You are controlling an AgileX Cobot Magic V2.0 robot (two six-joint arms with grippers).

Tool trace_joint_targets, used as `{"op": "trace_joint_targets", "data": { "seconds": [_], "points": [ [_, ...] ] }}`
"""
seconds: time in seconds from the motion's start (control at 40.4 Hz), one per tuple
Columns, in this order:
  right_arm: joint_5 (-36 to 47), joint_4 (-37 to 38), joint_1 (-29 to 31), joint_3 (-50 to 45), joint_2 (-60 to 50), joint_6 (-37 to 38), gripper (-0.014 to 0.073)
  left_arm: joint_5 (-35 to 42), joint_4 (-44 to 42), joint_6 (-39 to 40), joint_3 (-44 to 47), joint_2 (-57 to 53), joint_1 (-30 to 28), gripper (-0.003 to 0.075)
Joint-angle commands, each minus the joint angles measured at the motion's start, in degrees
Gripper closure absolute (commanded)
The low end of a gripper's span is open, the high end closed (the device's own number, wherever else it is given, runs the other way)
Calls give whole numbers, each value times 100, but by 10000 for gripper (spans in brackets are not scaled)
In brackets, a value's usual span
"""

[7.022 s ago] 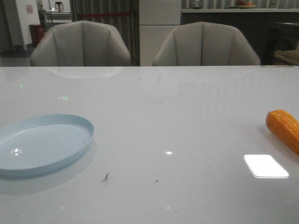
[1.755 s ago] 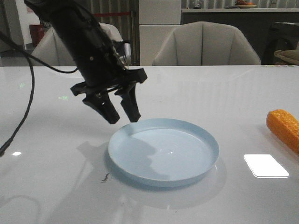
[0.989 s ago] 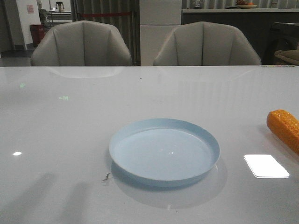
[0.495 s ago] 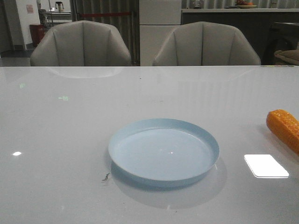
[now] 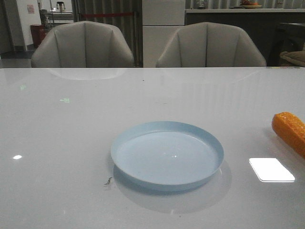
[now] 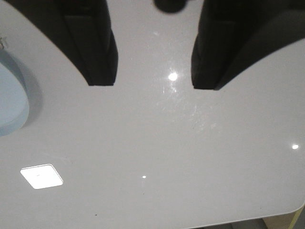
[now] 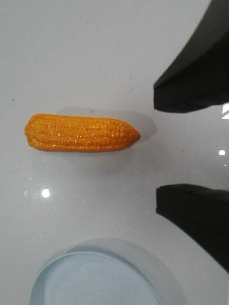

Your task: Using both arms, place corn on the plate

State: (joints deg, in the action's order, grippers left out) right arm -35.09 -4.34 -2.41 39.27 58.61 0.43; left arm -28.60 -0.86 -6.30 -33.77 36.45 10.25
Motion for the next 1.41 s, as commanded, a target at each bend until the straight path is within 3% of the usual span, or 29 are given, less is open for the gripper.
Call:
{"op": "trace_joint_targets", "data": {
  "seconds": [0.0, 0.148, 0.371, 0.544, 0.643, 0.94, 1.063, 1.261, 1.385],
  "points": [
    [668, 41, 21, 378, 452, -9, 137, 231, -20, 71, -37, -188, -5, 302],
    [1071, 41, 21, 769, 1279, -9, 136, -96, 3, 71, -37, -212, -5, 302],
    [1029, 41, 21, 1440, 2512, -9, 130, -164, 3, 71, -37, -212, -5, 302],
    [958, 53, 21, 1868, 3314, -9, 32, -164, 3, 71, -37, -212, -5, 302],
    [982, 91, 21, 2005, 3606, -9, -9, -164, 3, 71, -37, -212, -5, 302],
    [1110, 323, 21, 2043, 4180, -9, -6, -168, 3, 71, -37, -212, -5, 302],
    [1059, 329, 21, 2043, 4269, -9, 58, -168, 3, 71, -37, -212, -5, 302],
    [1134, 376, 21, 2043, 4269, -43, 274, -168, 3, 71, -37, -212, -5, 302],
    [966, 434, 15, 2235, 4258, -90, 284, -168, 3, 71, -37, -212, -5, 302]
  ]
}}
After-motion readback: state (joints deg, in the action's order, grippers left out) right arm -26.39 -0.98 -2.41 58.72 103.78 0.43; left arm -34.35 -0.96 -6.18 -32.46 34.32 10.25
